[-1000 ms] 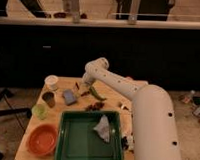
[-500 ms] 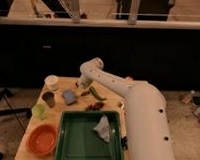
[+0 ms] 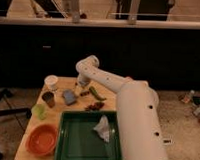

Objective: Place eraser in paper cup

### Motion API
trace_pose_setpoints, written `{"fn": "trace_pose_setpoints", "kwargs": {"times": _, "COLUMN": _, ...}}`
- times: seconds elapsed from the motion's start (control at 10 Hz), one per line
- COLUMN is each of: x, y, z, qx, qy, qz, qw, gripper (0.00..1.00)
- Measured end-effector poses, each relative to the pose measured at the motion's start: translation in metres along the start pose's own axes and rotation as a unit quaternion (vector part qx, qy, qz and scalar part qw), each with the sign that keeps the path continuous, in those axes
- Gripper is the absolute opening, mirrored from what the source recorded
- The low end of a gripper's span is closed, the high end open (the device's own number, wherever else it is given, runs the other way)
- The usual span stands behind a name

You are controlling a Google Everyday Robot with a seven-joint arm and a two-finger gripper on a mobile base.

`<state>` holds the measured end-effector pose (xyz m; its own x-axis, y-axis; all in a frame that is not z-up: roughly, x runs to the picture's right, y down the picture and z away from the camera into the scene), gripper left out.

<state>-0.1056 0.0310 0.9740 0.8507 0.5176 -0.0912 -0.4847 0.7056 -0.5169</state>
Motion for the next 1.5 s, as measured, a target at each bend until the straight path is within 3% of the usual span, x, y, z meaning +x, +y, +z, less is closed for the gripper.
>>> {"fn": "trace_pose_setpoints", "kwargs": {"times": 0.9, "x": 0.001, "y": 0.002, "z": 0.018, "qx": -0.008, "qy": 0.017, "qz": -0.002, "qw": 0.9998, "gripper": 0.78}}
{"fn": "trace_pose_setpoints", "kwargs": {"times": 1.0, "x": 0.001, "y": 0.003, "z": 0.018, "qx": -0.008, "qy": 0.016, "qz": -0.004, "qw": 0.9998, "gripper": 0.73}}
{"fn": "trace_pose_setpoints", "kwargs": {"times": 1.5, "x": -0.005, "y": 0.002, "z": 0.016, "qx": -0.015, "qy": -0.016, "qz": -0.017, "qw": 0.9996, "gripper": 0.21}}
